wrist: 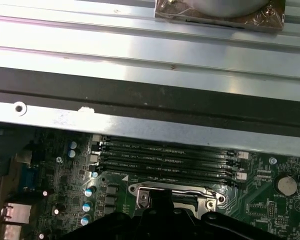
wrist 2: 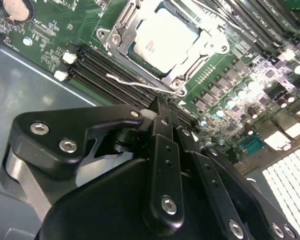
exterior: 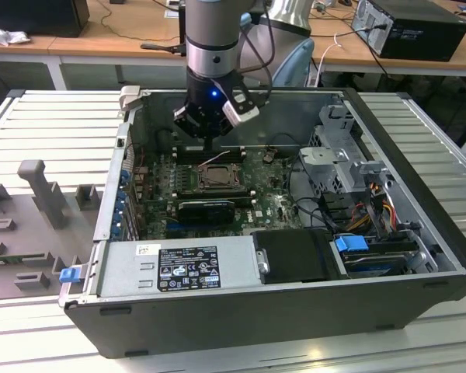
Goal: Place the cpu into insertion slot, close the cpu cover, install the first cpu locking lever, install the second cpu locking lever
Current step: 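Install the first cpu locking lever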
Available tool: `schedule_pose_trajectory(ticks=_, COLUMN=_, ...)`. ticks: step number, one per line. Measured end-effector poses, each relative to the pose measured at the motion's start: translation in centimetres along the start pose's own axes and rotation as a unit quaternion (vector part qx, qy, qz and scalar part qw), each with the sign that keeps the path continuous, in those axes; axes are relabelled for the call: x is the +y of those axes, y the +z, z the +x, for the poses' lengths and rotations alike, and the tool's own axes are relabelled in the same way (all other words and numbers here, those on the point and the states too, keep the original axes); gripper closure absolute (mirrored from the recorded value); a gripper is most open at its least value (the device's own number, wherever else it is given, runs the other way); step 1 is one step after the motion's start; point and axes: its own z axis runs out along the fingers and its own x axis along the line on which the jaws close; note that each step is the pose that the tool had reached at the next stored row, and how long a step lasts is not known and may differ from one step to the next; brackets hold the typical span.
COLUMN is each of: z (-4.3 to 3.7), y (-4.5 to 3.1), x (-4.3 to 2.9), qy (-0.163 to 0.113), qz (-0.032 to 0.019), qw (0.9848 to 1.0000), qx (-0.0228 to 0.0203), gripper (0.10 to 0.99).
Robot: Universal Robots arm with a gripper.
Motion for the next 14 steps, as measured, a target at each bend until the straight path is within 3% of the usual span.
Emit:
schedule_pose_trajectory(ticks=6, z=-0.18, y=1.38, x=-0.16, qy=0.000, qz=-0.0005, qw=1.0000, qx=0.0000, gripper=0.980)
schedule_pose_trajectory(ticks=9, z=-0.32, y=1.51, x=-0.19, qy=0.001, qz=-0.0008, qw=1.0000, qx=0.0000, gripper=0.980)
schedule_pose_trajectory(ticks=11, z=-0.41, y=1.54, x=-0.20, qy=0.000, qz=-0.0094, qw=1.0000, qx=-0.0009, gripper=0.980)
schedule_pose_trajectory(ticks=14, z=-0.62, y=1.68, x=-0.23, qy=0.000, qz=-0.0102, qw=0.9999, qx=-0.0009, gripper=0.980)
